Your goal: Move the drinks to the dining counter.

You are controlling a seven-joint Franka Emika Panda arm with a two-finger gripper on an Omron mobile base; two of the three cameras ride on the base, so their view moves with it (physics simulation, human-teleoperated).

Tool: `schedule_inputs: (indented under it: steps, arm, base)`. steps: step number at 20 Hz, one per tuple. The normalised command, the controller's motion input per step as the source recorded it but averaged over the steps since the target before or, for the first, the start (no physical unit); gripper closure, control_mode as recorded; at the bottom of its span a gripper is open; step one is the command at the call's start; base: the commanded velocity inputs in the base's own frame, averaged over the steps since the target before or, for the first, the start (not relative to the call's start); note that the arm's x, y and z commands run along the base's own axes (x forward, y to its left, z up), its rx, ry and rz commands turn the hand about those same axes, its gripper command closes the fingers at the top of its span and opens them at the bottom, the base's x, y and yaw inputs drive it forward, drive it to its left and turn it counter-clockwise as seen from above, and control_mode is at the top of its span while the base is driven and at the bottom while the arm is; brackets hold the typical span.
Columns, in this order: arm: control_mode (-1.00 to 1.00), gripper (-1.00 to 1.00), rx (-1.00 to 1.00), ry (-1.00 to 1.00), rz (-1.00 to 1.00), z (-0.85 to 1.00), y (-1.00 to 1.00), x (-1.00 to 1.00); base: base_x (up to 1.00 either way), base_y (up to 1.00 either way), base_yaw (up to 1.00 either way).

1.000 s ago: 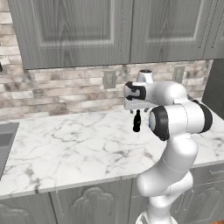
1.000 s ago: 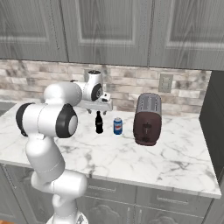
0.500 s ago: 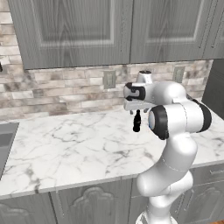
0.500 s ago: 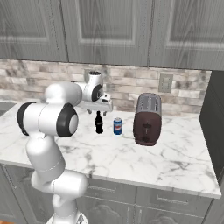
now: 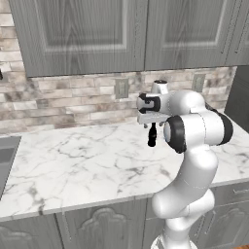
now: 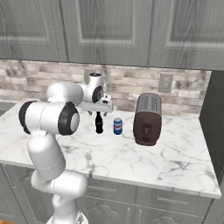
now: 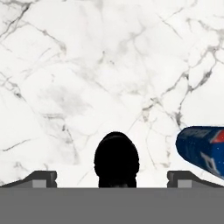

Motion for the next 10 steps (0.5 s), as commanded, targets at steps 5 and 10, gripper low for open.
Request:
schedule_inputs:
  steps: [5,10]
  arm:
    - [-1.0,-1.0,0.0,0.0,0.01,-0.04,0.0,0.04]
    - [-1.0,1.0,0.0,0.0,0.01,-0.04,0.0,0.0]
  base:
    - [0.0,0.0,0.0]
    - [0.0,0.0,0.0]
